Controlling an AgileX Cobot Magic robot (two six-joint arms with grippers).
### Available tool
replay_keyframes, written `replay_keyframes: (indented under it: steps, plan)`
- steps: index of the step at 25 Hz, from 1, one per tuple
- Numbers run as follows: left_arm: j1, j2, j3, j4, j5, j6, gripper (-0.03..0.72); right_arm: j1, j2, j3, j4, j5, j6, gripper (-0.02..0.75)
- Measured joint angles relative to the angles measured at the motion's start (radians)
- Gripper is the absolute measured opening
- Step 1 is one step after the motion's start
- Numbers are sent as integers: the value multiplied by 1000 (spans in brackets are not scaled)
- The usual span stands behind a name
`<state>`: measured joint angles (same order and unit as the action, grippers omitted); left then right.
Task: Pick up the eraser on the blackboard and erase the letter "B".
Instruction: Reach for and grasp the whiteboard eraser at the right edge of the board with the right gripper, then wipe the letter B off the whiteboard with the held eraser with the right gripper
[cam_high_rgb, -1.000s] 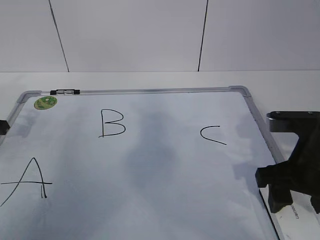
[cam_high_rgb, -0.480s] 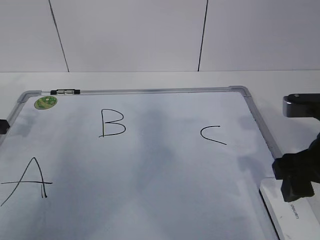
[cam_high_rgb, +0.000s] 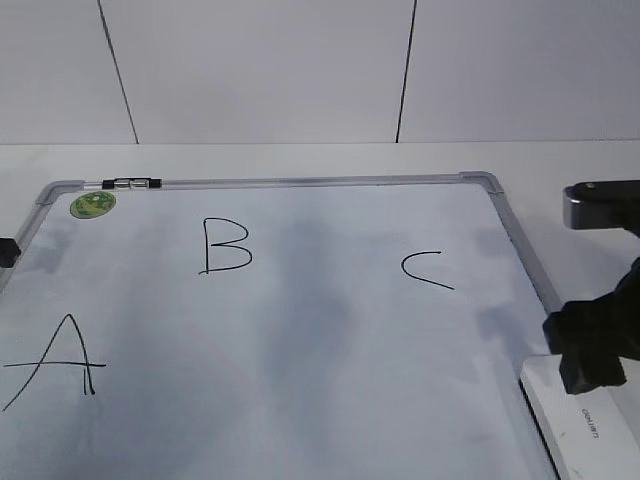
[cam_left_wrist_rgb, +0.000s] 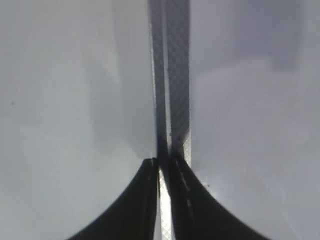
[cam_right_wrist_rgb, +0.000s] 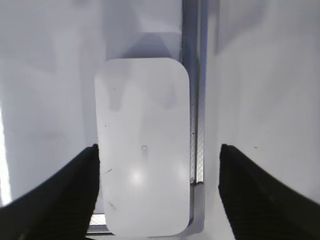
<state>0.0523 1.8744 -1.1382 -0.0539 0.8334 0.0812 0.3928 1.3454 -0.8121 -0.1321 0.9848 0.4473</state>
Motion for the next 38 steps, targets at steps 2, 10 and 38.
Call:
replay_keyframes:
  steps: [2,10,38]
  plan:
    - [0,0,0,0,-2,0,62,0,2,0,0,-7,0,557]
    - [0,0,0,-5,-2,0,62,0,75,0,5,-6,2,631]
    - [0,0,0,-9,-2,0,59,0,209,0,37,-60,2,589]
